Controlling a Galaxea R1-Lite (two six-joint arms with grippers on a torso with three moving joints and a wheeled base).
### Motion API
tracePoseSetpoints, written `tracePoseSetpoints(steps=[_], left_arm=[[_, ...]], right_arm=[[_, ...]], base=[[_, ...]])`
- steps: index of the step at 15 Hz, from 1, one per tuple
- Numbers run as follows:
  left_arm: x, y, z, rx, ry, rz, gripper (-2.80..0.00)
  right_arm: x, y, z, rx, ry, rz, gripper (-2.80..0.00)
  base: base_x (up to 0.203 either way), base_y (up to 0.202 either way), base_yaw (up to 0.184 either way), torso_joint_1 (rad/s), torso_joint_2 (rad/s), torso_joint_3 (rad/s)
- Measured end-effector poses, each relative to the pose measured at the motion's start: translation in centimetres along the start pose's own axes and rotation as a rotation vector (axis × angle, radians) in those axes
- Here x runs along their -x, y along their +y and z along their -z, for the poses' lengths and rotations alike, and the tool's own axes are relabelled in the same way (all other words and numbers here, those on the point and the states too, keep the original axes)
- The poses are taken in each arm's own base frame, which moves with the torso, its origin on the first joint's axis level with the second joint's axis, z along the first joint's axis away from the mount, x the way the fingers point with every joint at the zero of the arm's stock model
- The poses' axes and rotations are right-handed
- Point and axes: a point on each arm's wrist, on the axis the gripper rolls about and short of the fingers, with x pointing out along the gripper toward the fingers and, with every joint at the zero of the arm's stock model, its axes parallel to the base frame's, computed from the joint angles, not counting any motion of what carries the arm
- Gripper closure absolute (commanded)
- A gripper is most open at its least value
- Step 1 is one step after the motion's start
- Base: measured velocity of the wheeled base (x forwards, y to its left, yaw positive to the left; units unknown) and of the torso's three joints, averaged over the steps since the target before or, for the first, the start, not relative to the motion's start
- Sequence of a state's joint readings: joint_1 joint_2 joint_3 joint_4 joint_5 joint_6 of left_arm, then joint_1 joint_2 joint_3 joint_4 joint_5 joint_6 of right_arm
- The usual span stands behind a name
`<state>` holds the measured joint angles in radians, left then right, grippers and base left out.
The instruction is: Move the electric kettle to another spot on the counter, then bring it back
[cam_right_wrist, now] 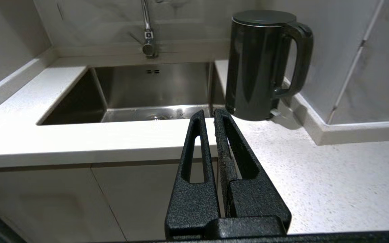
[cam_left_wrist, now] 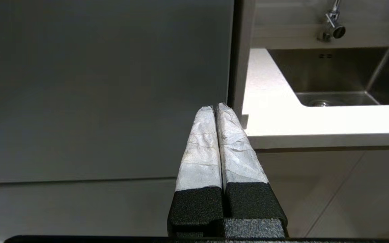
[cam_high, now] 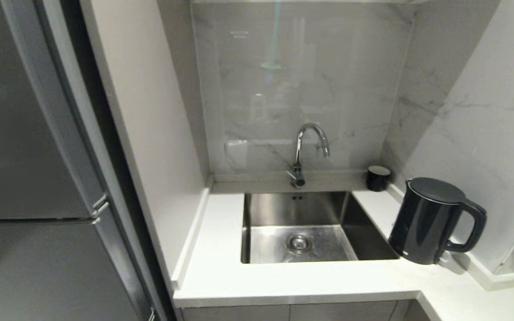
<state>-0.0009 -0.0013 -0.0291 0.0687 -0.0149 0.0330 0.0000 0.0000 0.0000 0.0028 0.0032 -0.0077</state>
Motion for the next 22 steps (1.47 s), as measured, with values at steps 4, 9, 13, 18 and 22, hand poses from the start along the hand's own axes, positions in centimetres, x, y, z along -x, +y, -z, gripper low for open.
tracePoseSetpoints(steps=[4, 9, 13, 18, 22], left_arm=[[0.0, 0.0, 0.0, 0.0, 0.0, 0.001, 0.0], [0.0, 0.0, 0.0, 0.0, 0.001, 0.001, 0.0], [0.0, 0.0, -0.01, 0.001, 0.0, 0.001, 0.0], [-0.01, 0.0, 0.0, 0.0, 0.001, 0.001, 0.0], [-0.01, 0.0, -0.01, 0.0, 0.0, 0.001, 0.0]], right_arm=[[0.0, 0.0, 0.0, 0.001, 0.0, 0.0, 0.0], [0.0, 0.0, 0.0, 0.001, 0.0, 0.001, 0.0], [0.0, 0.0, 0.0, 0.001, 0.0, 0.001, 0.0], [0.0, 0.0, 0.0, 0.0, 0.0, 0.0, 0.0], [0.0, 0.0, 0.0, 0.0, 0.0, 0.001, 0.0]], base=[[0.0, 0.0, 0.0, 0.0, 0.0, 0.0], [0.0, 0.079, -0.004, 0.001, 0.0, 0.001], [0.0, 0.097, 0.0, 0.001, 0.0, 0.005], [0.0, 0.0, 0.0, -0.077, 0.17, 0.104], [0.0, 0.0, 0.0, -0.123, 0.29, 0.165]])
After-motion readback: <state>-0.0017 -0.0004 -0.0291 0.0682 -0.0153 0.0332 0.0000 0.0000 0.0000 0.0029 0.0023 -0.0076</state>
